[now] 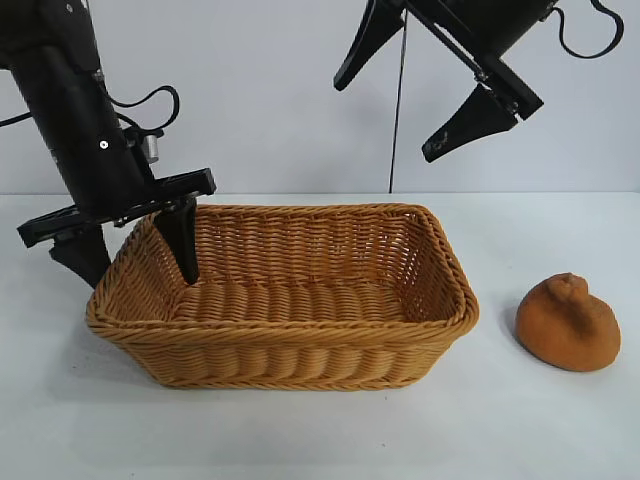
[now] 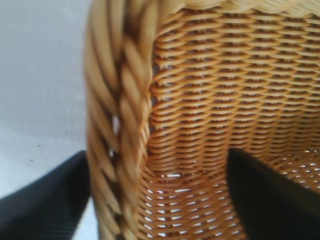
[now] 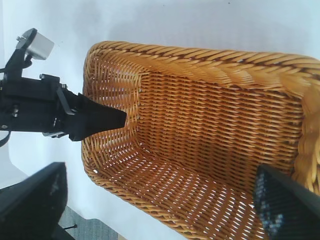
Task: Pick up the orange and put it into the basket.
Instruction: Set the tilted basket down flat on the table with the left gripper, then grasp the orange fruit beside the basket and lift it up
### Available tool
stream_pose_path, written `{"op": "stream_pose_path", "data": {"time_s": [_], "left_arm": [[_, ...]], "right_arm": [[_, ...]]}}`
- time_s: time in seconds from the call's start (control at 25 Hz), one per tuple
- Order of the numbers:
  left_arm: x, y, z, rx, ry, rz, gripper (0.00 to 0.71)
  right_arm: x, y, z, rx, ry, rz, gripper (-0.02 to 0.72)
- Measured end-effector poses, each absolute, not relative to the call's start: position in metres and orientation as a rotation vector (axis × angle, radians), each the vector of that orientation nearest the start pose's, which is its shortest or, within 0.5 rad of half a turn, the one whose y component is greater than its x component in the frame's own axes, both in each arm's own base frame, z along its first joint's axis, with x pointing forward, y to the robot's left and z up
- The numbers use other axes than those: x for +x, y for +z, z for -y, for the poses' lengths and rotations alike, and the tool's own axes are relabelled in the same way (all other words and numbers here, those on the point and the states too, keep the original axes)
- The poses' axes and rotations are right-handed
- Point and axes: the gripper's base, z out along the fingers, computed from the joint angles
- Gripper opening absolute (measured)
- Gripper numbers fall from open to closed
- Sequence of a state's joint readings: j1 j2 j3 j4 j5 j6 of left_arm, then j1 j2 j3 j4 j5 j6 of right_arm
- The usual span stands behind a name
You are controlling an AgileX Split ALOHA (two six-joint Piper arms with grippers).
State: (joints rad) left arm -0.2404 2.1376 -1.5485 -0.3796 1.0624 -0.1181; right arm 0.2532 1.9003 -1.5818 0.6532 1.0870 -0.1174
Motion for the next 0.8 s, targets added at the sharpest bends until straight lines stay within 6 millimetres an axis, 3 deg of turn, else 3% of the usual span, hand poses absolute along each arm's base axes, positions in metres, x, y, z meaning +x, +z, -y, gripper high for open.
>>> {"op": "stream_pose_path", "data": {"time_s": [0.2,0.4,0.52,0.68,0.8], "left_arm": [[0.393,0.202,0.125,-0.050,-0.522,-3.031,0.638],[0.384,0.249,0.104,0.065,-0.308,-2.913,0.643],[0.385,0.259,0.079,0.059,-0.173,-2.905,0.642],[0.387,0.258,0.044,0.020,-0.059,-2.931,0.643],[0.384,0.258,0.028,0.017,-0.017,-2.977,0.643]], "right_arm": [[0.378,0.270,-0.148,-0.187,0.911,-2.795,0.694],[0.378,0.270,-0.149,-0.188,0.913,-2.798,0.694],[0.378,0.270,-0.149,-0.188,0.913,-2.798,0.694],[0.378,0.270,-0.149,-0.189,0.913,-2.799,0.694],[0.378,0.270,-0.149,-0.189,0.913,-2.799,0.694]]}}
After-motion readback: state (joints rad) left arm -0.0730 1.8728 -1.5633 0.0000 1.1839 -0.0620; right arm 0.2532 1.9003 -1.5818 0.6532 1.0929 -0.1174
